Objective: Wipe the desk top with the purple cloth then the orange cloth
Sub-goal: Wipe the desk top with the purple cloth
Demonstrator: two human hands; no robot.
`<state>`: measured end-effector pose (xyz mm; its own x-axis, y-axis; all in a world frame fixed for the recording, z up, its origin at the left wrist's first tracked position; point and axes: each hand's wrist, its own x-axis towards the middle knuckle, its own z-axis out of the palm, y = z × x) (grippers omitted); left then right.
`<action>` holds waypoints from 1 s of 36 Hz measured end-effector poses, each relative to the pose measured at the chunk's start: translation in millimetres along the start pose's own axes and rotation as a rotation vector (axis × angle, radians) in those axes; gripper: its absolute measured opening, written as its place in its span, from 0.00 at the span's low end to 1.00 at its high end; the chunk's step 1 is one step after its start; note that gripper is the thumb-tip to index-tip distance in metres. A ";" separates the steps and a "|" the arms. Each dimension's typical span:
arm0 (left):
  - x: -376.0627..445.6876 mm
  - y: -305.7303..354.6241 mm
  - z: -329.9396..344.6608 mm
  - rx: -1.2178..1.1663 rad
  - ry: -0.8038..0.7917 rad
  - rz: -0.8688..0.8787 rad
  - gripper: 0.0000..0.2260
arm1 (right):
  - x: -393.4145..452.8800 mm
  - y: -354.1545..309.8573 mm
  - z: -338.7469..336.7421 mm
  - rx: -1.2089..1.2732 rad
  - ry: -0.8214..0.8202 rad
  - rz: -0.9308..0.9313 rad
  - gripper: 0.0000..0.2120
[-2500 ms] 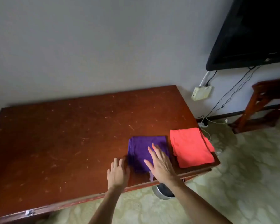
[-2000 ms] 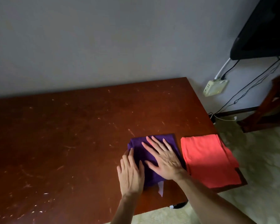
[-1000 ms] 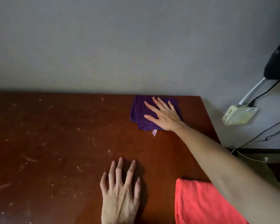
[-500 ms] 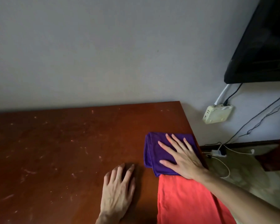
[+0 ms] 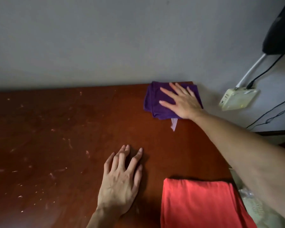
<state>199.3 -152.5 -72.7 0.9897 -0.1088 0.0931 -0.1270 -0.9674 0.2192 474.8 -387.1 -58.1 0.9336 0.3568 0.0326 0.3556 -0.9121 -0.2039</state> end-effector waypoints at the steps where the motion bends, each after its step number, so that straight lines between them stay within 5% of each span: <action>1: 1.6 1.0 -2.5 0.001 0.002 0.002 0.23 | 8.8 0.9 -4.7 -0.016 0.004 0.018 0.36; 11: 1.0 -3.4 0.8 -0.021 -0.023 0.008 0.23 | 12.3 -6.0 -4.2 -0.057 -0.063 0.039 0.36; 19: 1.9 -1.8 4.3 -0.020 0.036 -0.007 0.24 | -93.0 -27.5 3.9 -0.044 -0.025 -0.011 0.44; 26: -11.7 1.2 -8.4 -0.108 0.079 -0.041 0.20 | -167.9 -46.5 9.8 -0.116 -0.063 -0.179 0.33; 36: -90.6 -60.2 -18.5 -0.047 0.000 0.049 0.24 | -138.1 -57.8 13.4 -0.158 -0.099 -0.266 0.35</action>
<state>116.0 -80.2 -76.4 0.9822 -0.1559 0.1047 -0.1784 -0.9491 0.2597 324.7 -381.0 -64.0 0.8013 0.5974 -0.0328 0.5958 -0.8017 -0.0469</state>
